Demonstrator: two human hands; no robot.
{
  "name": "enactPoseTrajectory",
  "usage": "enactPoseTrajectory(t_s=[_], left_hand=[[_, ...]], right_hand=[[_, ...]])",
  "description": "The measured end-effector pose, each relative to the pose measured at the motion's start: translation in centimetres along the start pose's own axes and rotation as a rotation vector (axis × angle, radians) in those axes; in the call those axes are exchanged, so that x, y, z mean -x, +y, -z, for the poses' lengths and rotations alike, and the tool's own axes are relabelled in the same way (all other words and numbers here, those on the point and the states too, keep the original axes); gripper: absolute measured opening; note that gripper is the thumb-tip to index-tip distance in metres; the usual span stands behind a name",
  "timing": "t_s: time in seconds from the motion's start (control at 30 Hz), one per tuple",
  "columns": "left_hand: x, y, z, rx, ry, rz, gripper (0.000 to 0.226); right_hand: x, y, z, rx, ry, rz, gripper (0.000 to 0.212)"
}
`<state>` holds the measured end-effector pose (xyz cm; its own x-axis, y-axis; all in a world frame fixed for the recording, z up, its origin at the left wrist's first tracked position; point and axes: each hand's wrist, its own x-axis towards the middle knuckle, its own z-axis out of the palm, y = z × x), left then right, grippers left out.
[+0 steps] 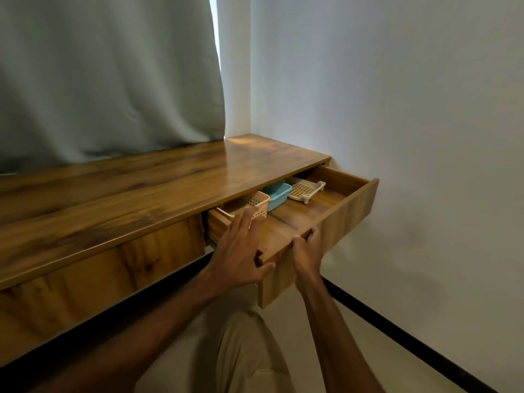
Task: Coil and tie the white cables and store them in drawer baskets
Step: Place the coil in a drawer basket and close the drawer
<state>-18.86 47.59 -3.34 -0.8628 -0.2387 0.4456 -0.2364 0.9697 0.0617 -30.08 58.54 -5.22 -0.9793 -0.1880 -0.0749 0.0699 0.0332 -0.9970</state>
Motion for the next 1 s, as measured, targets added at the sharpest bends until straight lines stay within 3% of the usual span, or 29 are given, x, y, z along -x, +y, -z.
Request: enactPoseTrajectory(t_s=[0.13,0.27,0.37,0.53,0.63,0.83,0.97,1.0], left_hand=[[-2.8,-5.5,0.3,-0.213,-0.112,0.187,0.139],[-4.7,-9.9,0.3,-0.319,-0.174,0.283,0.140],[-6.1,-12.4,0.4,-0.295,-0.255,0.338,0.125],[-7.6,-13.5,0.5,-0.363,-0.229,0.288,0.061],[-8.1,-13.1,0.4,-0.475,-0.190,0.253,0.038],[-8.4,-13.7,0.6,-0.417,-0.154,0.212,0.021],[-7.8,-15.1,0.3,-0.335,-0.138,0.159,0.023],[-7.7,-15.9,0.4,-0.297,-0.134,0.166,0.035]], right_hand=[[-1.6,-0.5,-5.7,-0.043,-0.087,0.016,0.065],[-3.6,-1.5,-10.8,-0.115,-0.169,-0.007,0.065],[-5.1,-1.9,-14.3,-0.122,-0.203,-0.028,0.068],[-7.0,-2.7,-18.3,-0.102,-0.258,-0.052,0.069],[-8.2,-3.1,-19.5,-0.080,-0.342,-0.080,0.069],[-9.3,-2.7,-18.7,-0.089,-0.396,-0.086,0.067],[-8.5,-3.9,-17.4,-0.043,-0.400,-0.014,0.066],[-7.7,-4.9,-17.2,-0.027,-0.393,0.048,0.066]])
